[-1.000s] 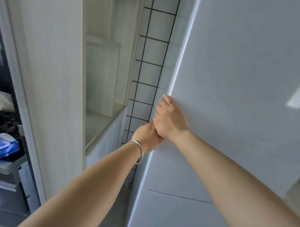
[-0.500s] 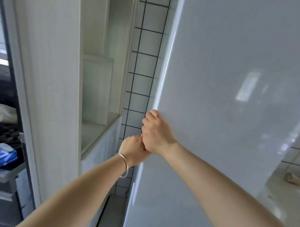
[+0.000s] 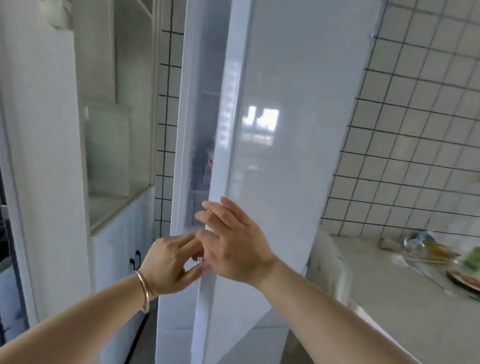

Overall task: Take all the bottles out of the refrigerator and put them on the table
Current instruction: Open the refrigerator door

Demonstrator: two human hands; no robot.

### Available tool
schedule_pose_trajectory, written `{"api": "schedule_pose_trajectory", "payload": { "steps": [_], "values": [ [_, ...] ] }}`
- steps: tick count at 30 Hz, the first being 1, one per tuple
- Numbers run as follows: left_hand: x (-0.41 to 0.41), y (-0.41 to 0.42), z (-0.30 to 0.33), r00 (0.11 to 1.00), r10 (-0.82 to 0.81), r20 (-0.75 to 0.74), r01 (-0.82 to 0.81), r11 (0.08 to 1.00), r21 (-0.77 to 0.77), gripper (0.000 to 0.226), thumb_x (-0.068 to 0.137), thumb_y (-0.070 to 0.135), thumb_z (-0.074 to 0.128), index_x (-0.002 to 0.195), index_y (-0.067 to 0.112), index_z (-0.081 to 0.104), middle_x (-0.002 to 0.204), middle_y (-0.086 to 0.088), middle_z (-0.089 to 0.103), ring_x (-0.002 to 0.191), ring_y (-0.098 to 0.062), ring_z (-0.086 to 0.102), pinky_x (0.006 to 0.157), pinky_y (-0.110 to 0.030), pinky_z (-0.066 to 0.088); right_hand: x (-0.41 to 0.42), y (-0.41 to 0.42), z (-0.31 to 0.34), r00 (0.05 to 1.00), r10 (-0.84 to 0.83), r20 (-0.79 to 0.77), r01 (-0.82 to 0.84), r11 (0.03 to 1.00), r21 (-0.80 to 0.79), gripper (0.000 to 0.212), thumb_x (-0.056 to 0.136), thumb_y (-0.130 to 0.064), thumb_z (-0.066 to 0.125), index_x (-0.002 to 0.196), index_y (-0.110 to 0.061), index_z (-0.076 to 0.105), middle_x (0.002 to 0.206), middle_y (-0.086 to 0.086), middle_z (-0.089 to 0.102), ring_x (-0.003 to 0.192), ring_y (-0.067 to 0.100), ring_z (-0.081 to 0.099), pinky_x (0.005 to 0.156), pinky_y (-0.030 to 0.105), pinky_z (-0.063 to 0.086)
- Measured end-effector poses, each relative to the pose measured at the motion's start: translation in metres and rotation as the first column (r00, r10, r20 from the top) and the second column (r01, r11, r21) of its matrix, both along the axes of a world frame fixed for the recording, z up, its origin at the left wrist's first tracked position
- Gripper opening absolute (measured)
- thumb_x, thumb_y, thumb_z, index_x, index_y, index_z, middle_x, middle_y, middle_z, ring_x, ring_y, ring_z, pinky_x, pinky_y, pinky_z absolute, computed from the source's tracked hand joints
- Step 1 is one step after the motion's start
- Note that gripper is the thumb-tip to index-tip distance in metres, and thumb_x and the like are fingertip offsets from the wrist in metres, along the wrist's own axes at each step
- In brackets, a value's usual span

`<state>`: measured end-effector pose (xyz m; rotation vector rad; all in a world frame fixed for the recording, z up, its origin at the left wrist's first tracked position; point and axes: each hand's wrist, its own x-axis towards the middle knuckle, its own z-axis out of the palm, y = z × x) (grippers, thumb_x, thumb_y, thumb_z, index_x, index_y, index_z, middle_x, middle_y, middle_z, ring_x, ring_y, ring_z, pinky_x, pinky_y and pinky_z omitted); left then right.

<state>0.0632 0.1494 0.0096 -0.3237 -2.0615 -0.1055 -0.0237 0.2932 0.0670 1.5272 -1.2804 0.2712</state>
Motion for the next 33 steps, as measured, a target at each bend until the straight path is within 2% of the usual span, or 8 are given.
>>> {"api": "schedule_pose_trajectory", "payload": {
  "steps": [4, 8, 12, 16, 20, 25, 29, 33],
  "values": [
    [-0.001, 0.081, 0.011, 0.990, -0.135, -0.050, 0.132, 0.990, -0.057, 0.022, 0.091, 0.040, 0.045, 0.090, 0.019, 0.052, 0.095, 0.001, 0.057, 0.079, -0.016, 0.050, 0.070, -0.023, 0.041, 0.015, 0.091, -0.027, 0.948, 0.055, 0.313, 0.070, 0.924, -0.375, 0.032, 0.087, -0.023, 0.054, 0.118, -0.017, 0.050, 0.132, 0.007, 0.040, 0.125, 0.022, 0.043, 0.112, 0.033, 0.029],
    [-0.020, 0.163, 0.021, 0.977, -0.186, -0.102, 0.167, 0.972, -0.166, 0.019, 0.088, 0.036, 0.050, 0.098, 0.020, 0.052, 0.109, 0.002, 0.052, 0.089, -0.021, 0.053, 0.077, -0.031, 0.041, 0.024, 0.168, -0.049, 0.727, 0.166, 0.666, 0.264, 0.828, -0.494, 0.046, 0.096, -0.040, 0.039, 0.138, -0.023, 0.032, 0.140, -0.002, 0.031, 0.134, 0.008, 0.029, 0.108, 0.024, 0.034],
    [-0.049, 0.230, 0.035, 0.958, -0.277, -0.071, 0.242, 0.918, -0.313, 0.018, 0.081, 0.031, 0.060, 0.098, 0.025, 0.063, 0.110, 0.007, 0.065, 0.108, -0.015, 0.055, 0.097, -0.035, 0.037, 0.010, 0.231, -0.055, 0.673, 0.184, 0.717, 0.380, 0.745, -0.548, 0.045, 0.097, -0.044, 0.028, 0.142, -0.034, 0.024, 0.136, -0.033, 0.023, 0.123, 0.009, 0.040, 0.102, 0.032, 0.040],
    [-0.090, 0.283, 0.048, 0.958, -0.287, -0.002, 0.259, 0.866, -0.427, 0.028, 0.080, 0.029, 0.060, 0.108, 0.026, 0.066, 0.121, 0.005, 0.063, 0.125, -0.015, 0.047, 0.109, -0.042, 0.030, -0.017, 0.285, -0.047, 0.632, 0.237, 0.738, 0.511, 0.590, -0.626, 0.042, 0.096, -0.028, 0.035, 0.138, -0.031, 0.036, 0.120, -0.017, 0.037, 0.115, 0.004, 0.046, 0.095, 0.021, 0.042],
    [-0.129, 0.331, 0.055, 0.948, -0.306, 0.087, 0.310, 0.827, -0.470, 0.037, 0.080, 0.030, 0.058, 0.116, 0.024, 0.062, 0.132, -0.002, 0.059, 0.132, -0.019, 0.039, 0.110, -0.048, 0.028, -0.041, 0.332, -0.038, 0.583, 0.156, 0.797, 0.628, 0.536, -0.565, 0.045, 0.093, -0.041, 0.037, 0.136, -0.027, 0.041, 0.123, -0.007, 0.041, 0.114, 0.003, 0.048, 0.091, 0.015, 0.044],
    [-0.175, 0.367, 0.064, 0.946, -0.265, 0.184, 0.314, 0.890, -0.330, 0.051, 0.087, 0.042, 0.049, 0.134, 0.021, 0.048, 0.147, -0.009, 0.044, 0.139, -0.025, 0.032, 0.112, -0.053, 0.029, -0.086, 0.373, -0.020, 0.318, 0.171, 0.933, 0.808, 0.465, -0.361, 0.057, 0.091, -0.048, 0.043, 0.144, -0.027, 0.033, 0.140, 0.001, 0.039, 0.130, 0.020, 0.041, 0.107, 0.036, 0.036],
    [-0.213, 0.379, 0.065, 0.930, -0.198, 0.311, 0.302, 0.892, -0.337, 0.056, 0.093, 0.049, 0.034, 0.137, 0.016, 0.046, 0.149, -0.013, 0.042, 0.139, -0.029, 0.037, 0.110, -0.058, 0.032, -0.118, 0.392, -0.008, 0.132, 0.164, 0.978, 0.881, 0.433, -0.192, 0.066, 0.092, -0.048, 0.047, 0.148, -0.027, 0.020, 0.145, 0.004, 0.030, 0.135, 0.023, 0.033, 0.106, 0.035, 0.030],
    [-0.241, 0.393, 0.063, 0.921, -0.147, 0.360, 0.294, 0.870, -0.396, 0.069, 0.093, 0.056, 0.014, 0.148, 0.016, 0.028, 0.158, -0.011, 0.024, 0.147, -0.026, 0.018, 0.117, -0.053, 0.006, -0.146, 0.401, -0.006, -0.005, 0.187, 0.982, 0.896, 0.438, -0.079, 0.075, 0.089, -0.054, 0.048, 0.149, -0.027, 0.014, 0.142, 0.008, 0.027, 0.131, 0.027, 0.036, 0.102, 0.035, 0.033]
  ]
}}
